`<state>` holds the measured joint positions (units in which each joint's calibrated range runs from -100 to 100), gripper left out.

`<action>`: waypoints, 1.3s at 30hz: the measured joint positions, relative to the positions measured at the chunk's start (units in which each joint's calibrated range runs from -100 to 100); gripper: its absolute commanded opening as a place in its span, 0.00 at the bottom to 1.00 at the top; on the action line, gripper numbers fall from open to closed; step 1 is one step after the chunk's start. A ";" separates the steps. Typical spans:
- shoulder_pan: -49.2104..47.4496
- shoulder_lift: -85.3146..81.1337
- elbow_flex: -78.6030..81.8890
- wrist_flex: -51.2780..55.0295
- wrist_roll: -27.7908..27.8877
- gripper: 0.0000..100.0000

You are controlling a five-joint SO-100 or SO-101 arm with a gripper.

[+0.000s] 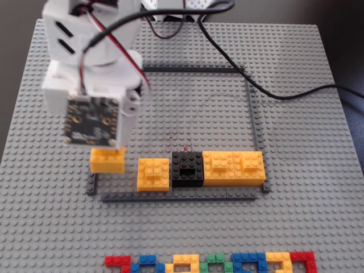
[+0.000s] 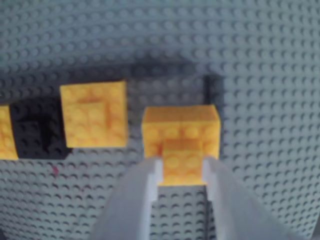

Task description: Grab the cube and place it into the grid

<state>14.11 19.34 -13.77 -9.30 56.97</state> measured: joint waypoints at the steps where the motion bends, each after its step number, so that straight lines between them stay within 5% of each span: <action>1: -0.44 0.25 -0.26 0.00 0.00 0.03; 30: -1.68 4.24 -1.59 -2.78 -0.88 0.04; 39: -1.68 4.24 -1.59 -2.93 -0.88 0.20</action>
<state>12.43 23.58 -15.36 -12.23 56.09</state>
